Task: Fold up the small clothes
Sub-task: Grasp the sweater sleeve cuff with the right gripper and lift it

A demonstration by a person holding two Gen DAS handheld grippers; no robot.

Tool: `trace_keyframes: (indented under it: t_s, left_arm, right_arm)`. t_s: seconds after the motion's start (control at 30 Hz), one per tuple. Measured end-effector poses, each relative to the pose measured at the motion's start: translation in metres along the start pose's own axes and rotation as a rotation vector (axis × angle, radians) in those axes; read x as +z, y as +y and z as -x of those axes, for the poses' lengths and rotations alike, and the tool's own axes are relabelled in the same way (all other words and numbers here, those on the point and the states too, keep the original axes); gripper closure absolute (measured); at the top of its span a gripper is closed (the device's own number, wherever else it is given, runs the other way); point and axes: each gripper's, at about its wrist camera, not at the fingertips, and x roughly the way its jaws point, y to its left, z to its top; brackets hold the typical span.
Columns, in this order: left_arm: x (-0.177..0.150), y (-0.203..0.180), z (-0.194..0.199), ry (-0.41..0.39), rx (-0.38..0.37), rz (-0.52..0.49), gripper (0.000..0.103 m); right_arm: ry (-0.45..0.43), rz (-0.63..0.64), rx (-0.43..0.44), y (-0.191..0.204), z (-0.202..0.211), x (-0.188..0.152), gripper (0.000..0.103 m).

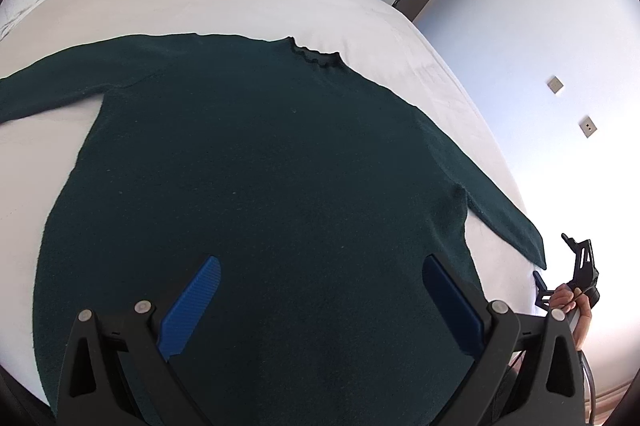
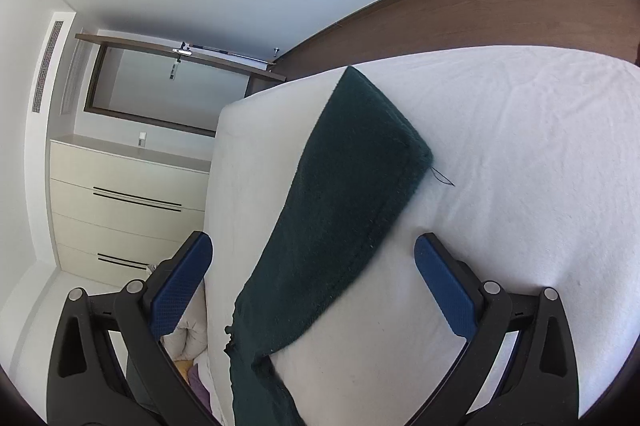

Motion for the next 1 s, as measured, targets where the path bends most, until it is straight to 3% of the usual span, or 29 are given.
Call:
trace_keyframes:
  t_s: [0.1, 0.2, 0.33, 0.43, 0.5, 0.63, 0.67, 0.87, 0.93, 1.0]
  left_arm:
    - [0.007, -0.008, -0.01, -0.001, -0.034, 0.005, 0.0]
    - [0.013, -0.012, -0.018, 0.007, -0.063, 0.005, 0.003]
    - [0.021, -0.008, -0.033, 0.038, -0.09, 0.026, 0.013]
    - [0.027, -0.003, -0.04, 0.05, -0.097, 0.044, 0.016]
    - [0.03, -0.001, -0.042, 0.051, -0.094, 0.046, 0.016]
    - [0.038, 0.003, -0.045, 0.052, -0.098, 0.045, 0.02]
    - [0.041, 0.004, -0.046, 0.051, -0.097, 0.042, 0.02]
    - [0.065, 0.002, -0.051, 0.046, -0.117, 0.012, 0.026]
    - [0.079, -0.005, -0.056, 0.041, -0.13, -0.007, 0.026]
    - [0.094, -0.013, -0.061, 0.034, -0.151, -0.019, 0.026]
  right_arm:
    - [0.008, -0.02, 0.009, 0.0, -0.015, 0.006, 0.009]
    - [-0.003, -0.065, 0.06, -0.003, -0.023, 0.016, 0.01]
    - [-0.024, -0.087, 0.071, -0.011, -0.028, 0.021, 0.017]
    - [-0.011, -0.075, 0.059, -0.01, -0.044, 0.021, 0.04]
    - [0.014, -0.091, 0.047, -0.016, -0.054, 0.026, 0.07]
    - [0.005, -0.099, 0.017, -0.027, -0.061, 0.029, 0.088]
    - [-0.002, -0.074, 0.001, -0.025, -0.062, 0.024, 0.094]
    - [-0.039, 0.159, -0.11, 0.038, -0.075, 0.014, 0.097]
    - [-0.023, 0.326, -0.145, 0.083, -0.086, -0.004, 0.097]
    - [0.01, 0.58, -0.171, 0.142, -0.103, -0.049, 0.097]
